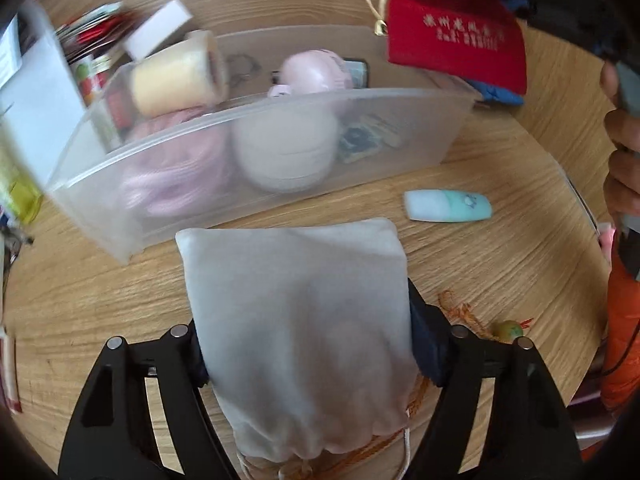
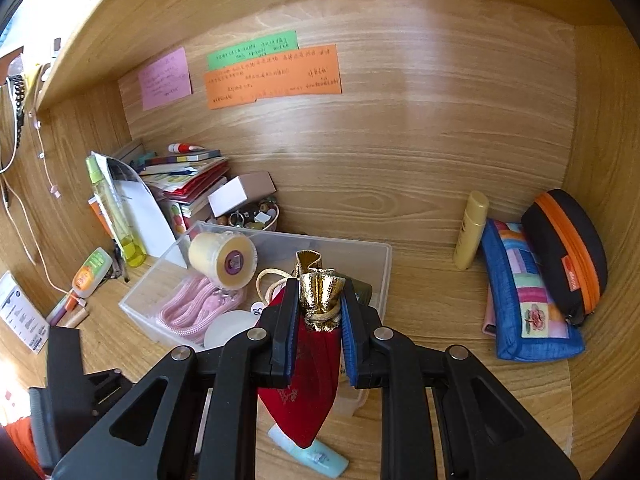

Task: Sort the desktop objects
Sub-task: 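Carry the red pouch and white pouch into the clear bin and release both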

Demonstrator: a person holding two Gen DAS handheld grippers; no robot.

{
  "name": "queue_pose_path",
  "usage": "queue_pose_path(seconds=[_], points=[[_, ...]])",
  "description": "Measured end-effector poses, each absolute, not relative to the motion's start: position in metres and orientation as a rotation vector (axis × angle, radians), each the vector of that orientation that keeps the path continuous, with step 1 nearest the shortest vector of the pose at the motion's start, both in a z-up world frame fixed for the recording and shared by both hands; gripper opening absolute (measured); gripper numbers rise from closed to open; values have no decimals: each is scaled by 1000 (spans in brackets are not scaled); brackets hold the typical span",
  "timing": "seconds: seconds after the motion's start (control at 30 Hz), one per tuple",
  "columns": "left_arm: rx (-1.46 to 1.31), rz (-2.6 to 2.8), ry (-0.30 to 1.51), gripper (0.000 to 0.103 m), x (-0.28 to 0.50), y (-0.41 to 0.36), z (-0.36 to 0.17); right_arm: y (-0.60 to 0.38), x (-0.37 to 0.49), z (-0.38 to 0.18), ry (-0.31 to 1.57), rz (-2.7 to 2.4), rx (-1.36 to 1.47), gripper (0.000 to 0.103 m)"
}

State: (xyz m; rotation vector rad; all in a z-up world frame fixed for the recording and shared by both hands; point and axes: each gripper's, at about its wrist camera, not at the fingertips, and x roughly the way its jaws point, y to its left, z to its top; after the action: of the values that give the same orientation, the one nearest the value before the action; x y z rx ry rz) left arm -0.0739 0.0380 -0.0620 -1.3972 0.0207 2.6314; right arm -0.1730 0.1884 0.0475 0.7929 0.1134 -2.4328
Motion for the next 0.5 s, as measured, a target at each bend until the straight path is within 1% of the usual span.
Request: queue_pose_path(seconds=[0.03,0.07,0.17,0.3,0.5], points=[[-1399,2644,-1,74,-72,33,-61,186,-176,47,116,-2431,798,17],[-1398,2651,-40,70,-69,27,-60,185,-178,47,118,-2435,800,17],[-1370,2674,-108,70,-60,14,-49,178,-187,45,117,-2444,803,17],[-1289,2746,-124,70,-54,0,-25,169,-198,36,123,-2446,830,17],[-1163,2829,-151,70,-59,-13,14,162,-205,13,189,-2453,886,17]])
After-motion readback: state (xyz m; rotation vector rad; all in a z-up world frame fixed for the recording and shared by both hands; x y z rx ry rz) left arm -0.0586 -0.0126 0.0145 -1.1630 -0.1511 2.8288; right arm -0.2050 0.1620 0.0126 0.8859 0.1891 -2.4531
